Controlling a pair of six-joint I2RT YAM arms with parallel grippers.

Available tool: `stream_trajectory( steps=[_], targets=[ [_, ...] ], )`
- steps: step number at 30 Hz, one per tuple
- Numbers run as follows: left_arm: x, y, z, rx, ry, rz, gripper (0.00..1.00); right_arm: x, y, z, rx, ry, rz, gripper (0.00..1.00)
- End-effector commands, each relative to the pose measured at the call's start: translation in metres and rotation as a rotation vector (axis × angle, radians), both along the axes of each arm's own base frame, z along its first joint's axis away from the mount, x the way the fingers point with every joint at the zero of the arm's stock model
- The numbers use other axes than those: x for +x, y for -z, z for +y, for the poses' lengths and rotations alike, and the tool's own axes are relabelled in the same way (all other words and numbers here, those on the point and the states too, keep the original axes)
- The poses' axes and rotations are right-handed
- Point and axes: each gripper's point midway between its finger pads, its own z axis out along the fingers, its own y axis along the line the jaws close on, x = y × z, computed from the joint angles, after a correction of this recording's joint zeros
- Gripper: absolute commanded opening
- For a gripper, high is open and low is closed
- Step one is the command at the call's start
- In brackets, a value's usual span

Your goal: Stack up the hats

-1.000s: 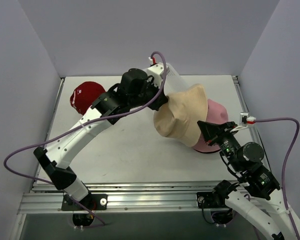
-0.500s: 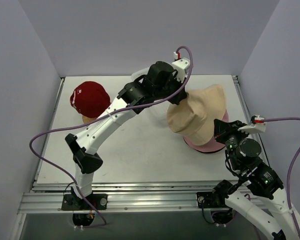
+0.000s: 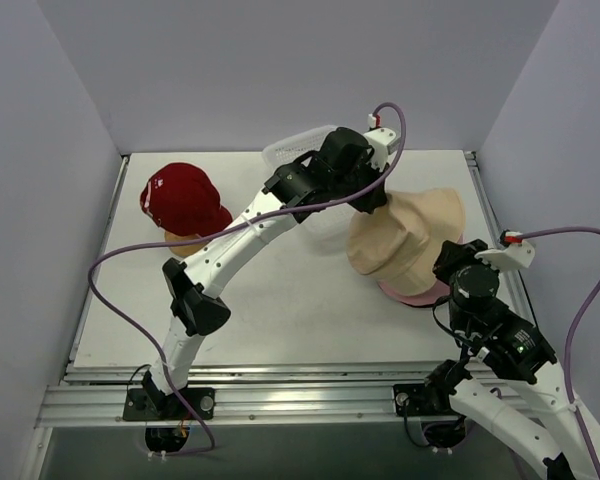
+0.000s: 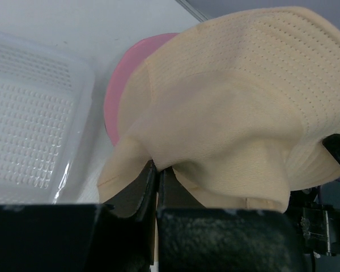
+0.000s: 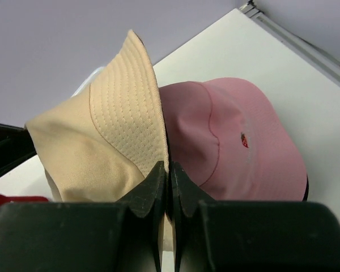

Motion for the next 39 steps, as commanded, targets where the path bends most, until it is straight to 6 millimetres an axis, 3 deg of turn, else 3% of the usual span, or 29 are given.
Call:
stream_trajectory(
  steps=[1,9,12,13,14,16,17,18,19,20,22,29,32,33,39],
  targets=[
    [-0.002,-0.038,-0.016,-0.130,0.061,-0.044,0.04,-0.004,-0.007,-0.029,0.006,0.166,-0.048,0.00],
    [0.001,-0.032,-0.022,-0.142,0.089,-0.031,0.20,0.010,0.002,-0.029,-0.038,0.216,0.009,0.00],
    [0.000,-0.028,-0.022,-0.140,0.105,-0.021,0.31,0.014,0.005,-0.041,-0.041,0.263,0.036,0.00],
    [-0.001,-0.027,-0.021,-0.141,0.108,-0.020,0.33,0.014,0.006,-0.055,-0.037,0.312,0.042,0.00],
    [0.000,-0.033,-0.018,-0.151,0.104,-0.032,0.35,0.016,0.007,-0.057,-0.032,0.300,0.051,0.00],
    [0.003,-0.028,-0.014,-0.142,0.093,-0.021,0.41,0.021,0.008,-0.063,-0.018,0.302,0.050,0.00],
    [0.007,-0.027,-0.010,-0.143,0.081,-0.017,0.41,0.022,0.010,-0.076,-0.011,0.336,0.056,0.00],
    [0.008,-0.035,-0.006,-0.161,0.073,-0.026,0.42,0.027,0.015,-0.069,-0.001,0.278,0.073,0.00],
    [0.010,-0.028,-0.002,-0.151,0.060,-0.010,0.45,0.034,0.018,-0.069,0.005,0.262,0.080,0.00],
    [0.010,-0.039,0.004,-0.169,0.052,-0.027,0.46,0.036,0.022,-0.077,0.011,0.277,0.090,0.00],
    [0.019,-0.039,0.016,-0.169,0.013,-0.037,0.47,0.043,0.033,-0.075,0.014,0.228,0.119,0.00],
    [0.042,-0.022,0.058,-0.231,-0.099,-0.018,0.49,0.048,0.048,-0.085,0.031,0.204,0.135,0.00],
    [0.047,-0.020,0.066,-0.280,-0.095,0.000,0.50,0.055,0.062,-0.091,0.048,0.195,0.176,0.00],
    [0.049,-0.010,0.069,-0.267,-0.100,0.012,0.50,0.058,0.067,-0.095,0.064,0.185,0.184,0.00],
    [0.046,0.001,0.063,-0.282,-0.046,0.020,0.50,0.063,0.072,-0.109,0.134,0.137,0.174,0.00]
  ],
)
